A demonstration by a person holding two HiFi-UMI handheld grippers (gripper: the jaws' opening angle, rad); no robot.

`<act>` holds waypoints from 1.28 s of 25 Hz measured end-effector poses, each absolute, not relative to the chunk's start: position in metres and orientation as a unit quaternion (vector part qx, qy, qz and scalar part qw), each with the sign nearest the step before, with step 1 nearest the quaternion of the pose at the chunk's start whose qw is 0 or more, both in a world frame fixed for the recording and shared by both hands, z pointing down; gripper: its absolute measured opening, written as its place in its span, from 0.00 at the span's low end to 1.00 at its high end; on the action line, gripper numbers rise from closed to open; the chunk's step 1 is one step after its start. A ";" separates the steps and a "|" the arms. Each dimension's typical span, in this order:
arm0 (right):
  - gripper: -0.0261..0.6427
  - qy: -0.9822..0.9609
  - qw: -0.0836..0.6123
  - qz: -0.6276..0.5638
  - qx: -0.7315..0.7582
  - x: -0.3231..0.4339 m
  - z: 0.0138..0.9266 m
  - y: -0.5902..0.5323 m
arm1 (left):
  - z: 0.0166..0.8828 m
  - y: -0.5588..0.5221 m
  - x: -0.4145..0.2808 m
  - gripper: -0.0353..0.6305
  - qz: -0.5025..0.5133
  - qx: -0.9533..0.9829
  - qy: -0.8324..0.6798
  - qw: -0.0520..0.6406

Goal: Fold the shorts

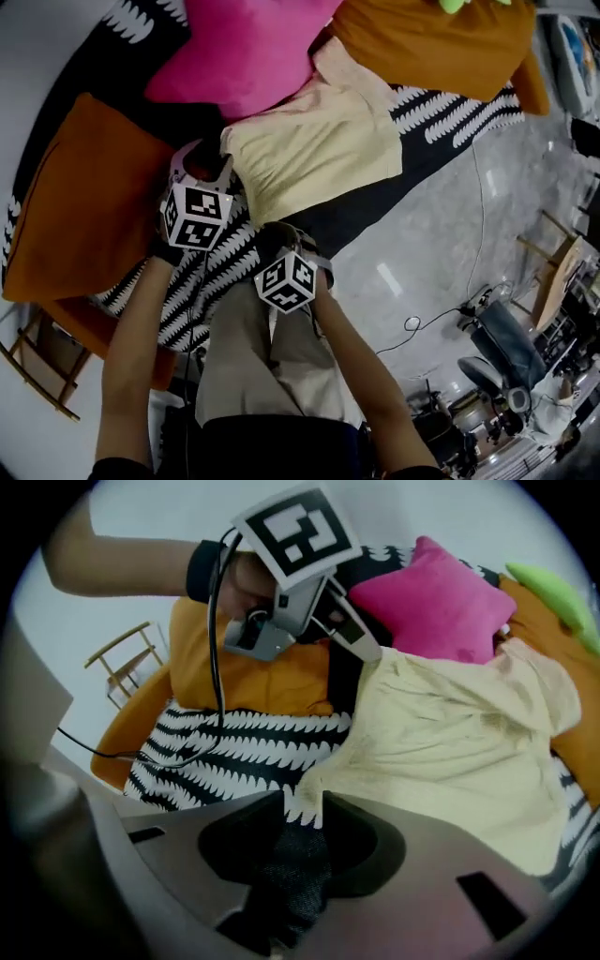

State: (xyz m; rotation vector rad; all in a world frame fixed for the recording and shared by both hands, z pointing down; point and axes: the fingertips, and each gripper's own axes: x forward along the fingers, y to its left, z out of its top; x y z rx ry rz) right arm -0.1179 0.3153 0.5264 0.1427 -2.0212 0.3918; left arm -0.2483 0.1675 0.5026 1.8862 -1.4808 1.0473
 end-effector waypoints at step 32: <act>0.08 -0.638 0.287 0.507 0.503 0.196 0.502 0.135 | 0.503 0.365 -0.096 0.08 0.303 0.764 -0.363 0.439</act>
